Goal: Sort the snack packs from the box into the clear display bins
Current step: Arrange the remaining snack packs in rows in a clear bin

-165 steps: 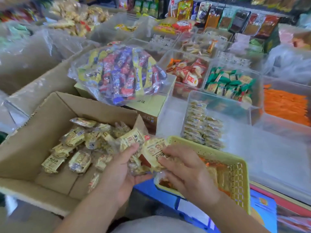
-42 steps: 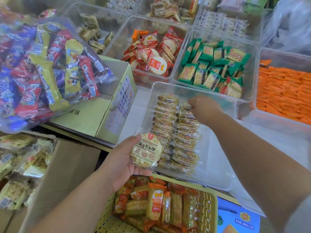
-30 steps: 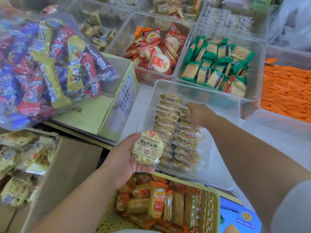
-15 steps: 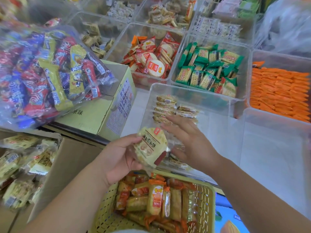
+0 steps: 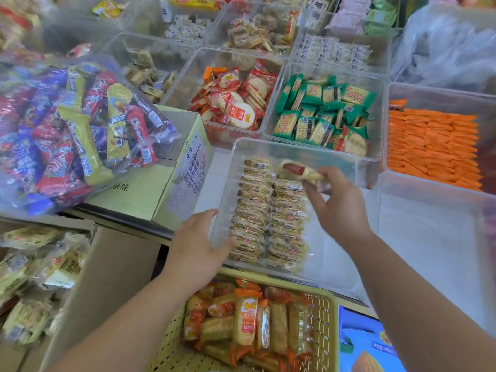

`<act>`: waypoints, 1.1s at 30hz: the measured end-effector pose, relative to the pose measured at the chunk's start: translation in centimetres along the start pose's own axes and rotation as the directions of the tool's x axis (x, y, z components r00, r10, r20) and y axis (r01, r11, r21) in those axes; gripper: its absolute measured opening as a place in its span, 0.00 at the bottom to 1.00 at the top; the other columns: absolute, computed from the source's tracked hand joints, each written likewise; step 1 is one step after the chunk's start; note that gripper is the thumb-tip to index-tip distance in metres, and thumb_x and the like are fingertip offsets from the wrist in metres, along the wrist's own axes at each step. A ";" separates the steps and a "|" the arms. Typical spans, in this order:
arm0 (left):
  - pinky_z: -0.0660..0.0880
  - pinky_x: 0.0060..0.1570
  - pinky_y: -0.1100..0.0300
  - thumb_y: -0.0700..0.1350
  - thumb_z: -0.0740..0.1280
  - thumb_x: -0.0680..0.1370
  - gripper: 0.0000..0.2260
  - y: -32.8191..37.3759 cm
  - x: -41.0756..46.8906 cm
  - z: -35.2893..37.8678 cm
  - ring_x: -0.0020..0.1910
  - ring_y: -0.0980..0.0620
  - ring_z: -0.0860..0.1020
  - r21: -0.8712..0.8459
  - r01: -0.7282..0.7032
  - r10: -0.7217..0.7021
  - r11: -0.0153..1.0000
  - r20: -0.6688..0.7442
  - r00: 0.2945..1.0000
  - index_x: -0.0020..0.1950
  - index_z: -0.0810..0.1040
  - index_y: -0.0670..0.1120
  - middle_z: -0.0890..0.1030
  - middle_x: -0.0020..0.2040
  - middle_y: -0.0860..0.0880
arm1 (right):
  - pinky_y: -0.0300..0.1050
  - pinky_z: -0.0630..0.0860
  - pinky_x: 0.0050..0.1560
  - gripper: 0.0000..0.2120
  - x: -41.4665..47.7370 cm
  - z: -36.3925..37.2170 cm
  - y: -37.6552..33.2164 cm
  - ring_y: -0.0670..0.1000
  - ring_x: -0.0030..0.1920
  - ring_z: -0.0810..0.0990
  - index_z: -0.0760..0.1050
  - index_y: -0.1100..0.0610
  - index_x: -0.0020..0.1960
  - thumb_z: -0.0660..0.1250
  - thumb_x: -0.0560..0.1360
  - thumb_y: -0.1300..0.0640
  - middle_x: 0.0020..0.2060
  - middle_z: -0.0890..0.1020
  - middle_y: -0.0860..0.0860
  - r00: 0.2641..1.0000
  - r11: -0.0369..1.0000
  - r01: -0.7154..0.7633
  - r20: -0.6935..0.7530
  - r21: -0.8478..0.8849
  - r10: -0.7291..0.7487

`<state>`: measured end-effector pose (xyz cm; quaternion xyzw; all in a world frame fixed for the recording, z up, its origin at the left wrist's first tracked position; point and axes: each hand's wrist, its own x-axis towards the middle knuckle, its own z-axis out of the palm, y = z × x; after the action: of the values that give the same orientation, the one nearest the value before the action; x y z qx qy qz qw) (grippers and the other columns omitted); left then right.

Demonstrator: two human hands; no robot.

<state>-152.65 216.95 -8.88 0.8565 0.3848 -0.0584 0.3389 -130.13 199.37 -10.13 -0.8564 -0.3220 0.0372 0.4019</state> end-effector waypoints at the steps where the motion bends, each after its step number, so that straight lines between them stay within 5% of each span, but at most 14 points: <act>1: 0.63 0.75 0.49 0.63 0.68 0.78 0.38 -0.4 0.0 0.5 0.78 0.48 0.63 0.073 -0.010 0.006 0.997 0.045 0.999 0.83 0.58 0.52 0.64 0.80 0.52 | 0.42 0.67 0.33 0.08 1.3 0.0 0.9 0.49 0.38 0.77 0.74 0.52 0.54 0.70 0.79 0.51 0.41 0.79 0.44 0.998 0.999 -0.036 -0.044 -0.029 0.035; 5: 0.65 0.74 0.52 0.69 0.62 0.78 0.45 -1.5 0.5 1.9 0.81 0.49 0.60 0.270 -0.050 0.018 0.962 0.121 0.992 0.85 0.43 0.51 0.55 0.84 0.52 | 0.40 0.59 0.28 0.08 5.5 1.2 3.7 0.42 0.30 0.68 0.69 0.51 0.49 0.68 0.80 0.51 0.34 0.73 0.44 0.996 0.976 -0.081 -0.045 -0.204 0.073; 11: 0.69 0.70 0.55 0.71 0.56 0.79 0.43 -2.4 1.0 2.4 0.80 0.52 0.61 0.343 -0.106 0.077 0.933 0.098 0.992 0.85 0.41 0.52 0.55 0.84 0.53 | 0.44 0.64 0.30 0.09 8.5 4.4 6.3 0.55 0.36 0.72 0.68 0.53 0.49 0.67 0.80 0.51 0.39 0.79 0.54 0.975 0.858 0.004 0.193 -0.514 0.111; 16: 0.75 0.63 0.57 0.71 0.53 0.79 0.42 -2.9 1.1 2.7 0.78 0.54 0.65 0.378 -0.137 0.118 0.915 0.071 0.990 0.85 0.41 0.52 0.57 0.84 0.54 | 0.48 0.74 0.36 0.12 9.1 6.1 7.0 0.58 0.40 0.78 0.73 0.53 0.61 0.67 0.80 0.51 0.43 0.83 0.56 0.952 0.832 0.005 0.257 -0.555 0.166; 23: 0.75 0.58 0.59 0.71 0.51 0.77 0.42 -3.3 1.2 3.0 0.75 0.55 0.69 0.402 -0.154 0.148 0.903 0.047 0.988 0.84 0.43 0.52 0.59 0.83 0.55 | 0.46 0.74 0.38 0.05 10.5 7.5 6.3 0.57 0.41 0.77 0.75 0.53 0.50 0.65 0.79 0.52 0.43 0.82 0.55 0.924 0.808 0.023 0.321 -0.589 0.208; 25: 0.76 0.56 0.59 0.72 0.48 0.75 0.43 -3.3 1.2 2.9 0.74 0.55 0.71 0.404 -0.158 0.152 0.901 0.045 0.987 0.84 0.43 0.52 0.59 0.82 0.55 | 0.45 0.73 0.38 0.08 10.3 7.4 6.2 0.56 0.40 0.78 0.76 0.52 0.50 0.67 0.76 0.49 0.41 0.82 0.53 0.921 0.853 -0.074 0.292 -0.516 0.257; 28: 0.76 0.57 0.57 0.71 0.49 0.76 0.42 -3.4 1.2 2.9 0.73 0.54 0.71 0.391 -0.160 0.156 0.906 0.042 0.987 0.85 0.44 0.51 0.60 0.82 0.55 | 0.45 0.73 0.39 0.16 9.3 6.7 6.4 0.52 0.41 0.78 0.77 0.49 0.48 0.67 0.70 0.38 0.39 0.81 0.49 0.907 0.930 -0.318 0.227 -0.183 0.354; 31: 0.75 0.59 0.57 0.69 0.55 0.79 0.41 -3.5 1.3 3.0 0.73 0.54 0.71 0.364 -0.160 0.161 0.918 0.027 0.987 0.85 0.44 0.52 0.60 0.82 0.55 | 0.50 0.76 0.48 0.22 8.5 6.2 6.9 0.49 0.48 0.79 0.79 0.49 0.54 0.62 0.71 0.35 0.49 0.82 0.50 0.823 0.797 -0.564 0.237 0.218 0.517; 33: 0.75 0.59 0.57 0.69 0.56 0.80 0.40 -3.5 1.2 3.0 0.72 0.55 0.72 0.353 -0.161 0.165 0.922 0.020 0.986 0.85 0.44 0.52 0.60 0.82 0.55 | 0.57 0.78 0.56 0.25 8.4 6.0 7.5 0.52 0.52 0.79 0.79 0.53 0.60 0.65 0.72 0.38 0.56 0.81 0.52 0.730 0.672 -0.683 0.301 0.285 0.614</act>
<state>-153.74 217.49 -13.51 0.9327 0.2971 -0.0941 0.1813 -121.50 204.76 -17.92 -0.8136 -0.0168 0.3160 0.4877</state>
